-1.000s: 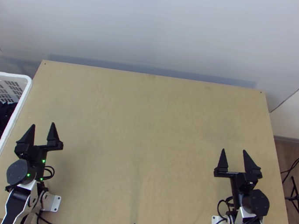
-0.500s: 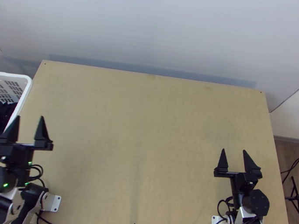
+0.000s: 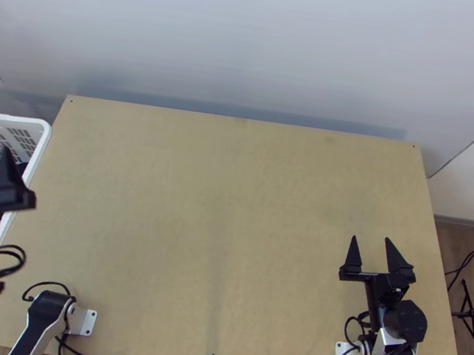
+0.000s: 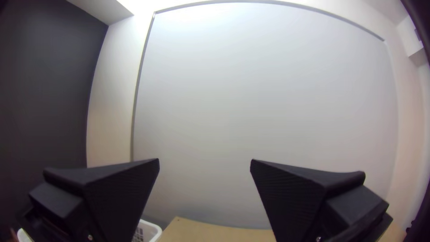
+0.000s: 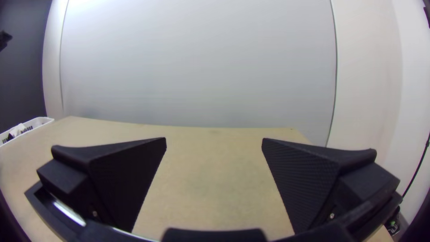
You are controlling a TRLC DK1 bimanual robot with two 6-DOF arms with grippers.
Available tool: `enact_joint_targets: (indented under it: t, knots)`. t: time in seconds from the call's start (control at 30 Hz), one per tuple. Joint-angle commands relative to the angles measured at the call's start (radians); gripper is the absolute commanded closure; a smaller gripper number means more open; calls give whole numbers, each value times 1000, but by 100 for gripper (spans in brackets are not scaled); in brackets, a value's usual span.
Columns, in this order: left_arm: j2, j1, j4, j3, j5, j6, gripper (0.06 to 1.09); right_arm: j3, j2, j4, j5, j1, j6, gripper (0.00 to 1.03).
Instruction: Fold the t-shirt
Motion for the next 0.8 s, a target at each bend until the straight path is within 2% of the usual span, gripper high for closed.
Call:
enact_joint_targets:
  t: [0.0,0.1,0.17,0.3,0.4,0.57,0.77]
  knots:
    - [240,140,-269,279,-44,1,10,0,0,-1,0,0,0,4]
    - [347,249,-437,356,16,1,10,0,0,1,0,0,0,4]
    - [390,344,-494,361,85,9,10,0,0,1,0,0,0,4]
    - [479,647,-565,362,404,47,10,0,0,-1,0,0,0,4]
    - [579,801,-580,377,550,87,10,0,0,1,0,0,0,4]
    - [734,927,-582,384,607,168,10,0,0,-1,0,0,-2,4]
    - [919,1032,-552,377,607,290,10,0,0,1,0,0,0,4]
